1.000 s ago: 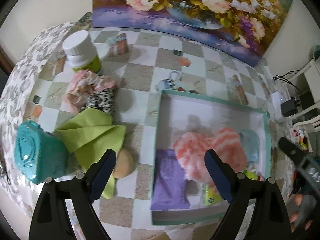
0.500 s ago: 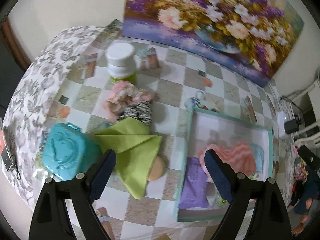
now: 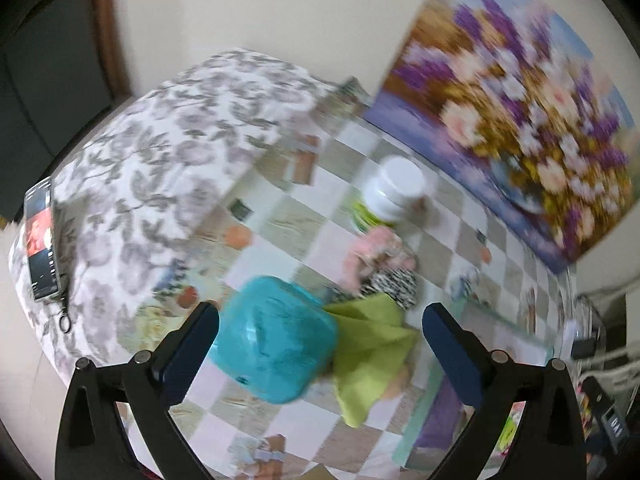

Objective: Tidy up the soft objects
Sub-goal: 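Move both open tools back toward the remaining pile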

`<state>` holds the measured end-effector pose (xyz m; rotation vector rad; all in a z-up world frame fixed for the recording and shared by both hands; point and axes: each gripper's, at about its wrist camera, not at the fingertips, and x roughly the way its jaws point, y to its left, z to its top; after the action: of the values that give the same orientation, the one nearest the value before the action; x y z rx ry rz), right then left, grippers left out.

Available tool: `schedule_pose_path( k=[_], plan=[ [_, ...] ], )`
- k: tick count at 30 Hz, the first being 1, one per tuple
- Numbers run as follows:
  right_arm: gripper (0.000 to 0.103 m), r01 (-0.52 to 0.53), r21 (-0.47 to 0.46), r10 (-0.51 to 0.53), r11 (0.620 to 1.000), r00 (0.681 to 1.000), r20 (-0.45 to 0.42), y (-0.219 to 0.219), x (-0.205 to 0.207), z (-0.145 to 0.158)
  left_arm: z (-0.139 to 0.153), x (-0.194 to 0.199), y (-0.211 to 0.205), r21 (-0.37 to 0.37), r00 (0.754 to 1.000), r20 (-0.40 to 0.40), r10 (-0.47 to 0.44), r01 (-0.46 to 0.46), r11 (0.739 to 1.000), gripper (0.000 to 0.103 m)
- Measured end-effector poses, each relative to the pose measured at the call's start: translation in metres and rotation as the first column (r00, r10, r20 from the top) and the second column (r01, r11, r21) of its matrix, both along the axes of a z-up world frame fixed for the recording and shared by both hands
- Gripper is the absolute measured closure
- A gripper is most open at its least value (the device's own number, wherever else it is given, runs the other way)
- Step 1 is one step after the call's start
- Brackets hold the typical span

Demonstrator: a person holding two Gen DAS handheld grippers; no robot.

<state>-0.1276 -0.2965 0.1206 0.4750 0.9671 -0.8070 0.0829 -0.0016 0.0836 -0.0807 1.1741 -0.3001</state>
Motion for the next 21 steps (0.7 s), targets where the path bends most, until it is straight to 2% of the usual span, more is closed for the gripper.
schedule_pose_path(
  k=[9,13,21],
  plan=[
    [0.001,-0.122,-0.005,0.122,0.993,0.992,-0.016,0.039,0.040,-0.006,0.001,0.012,0.035,-0.011,0.997,0.024,0.080,-0.079,0.997,0.000],
    [0.001,-0.204,0.013,0.204,0.979,0.979,-0.017,0.063,0.061,-0.016,0.003,0.010,0.034,-0.020,0.997,0.043,0.064,-0.063,0.998,0.000],
    [0.001,-0.341,0.069,0.344,0.937,0.939,-0.027,0.103,0.092,-0.043,0.008,-0.009,0.022,-0.089,0.997,0.079,0.018,-0.011,0.996,0.000]
  ],
)
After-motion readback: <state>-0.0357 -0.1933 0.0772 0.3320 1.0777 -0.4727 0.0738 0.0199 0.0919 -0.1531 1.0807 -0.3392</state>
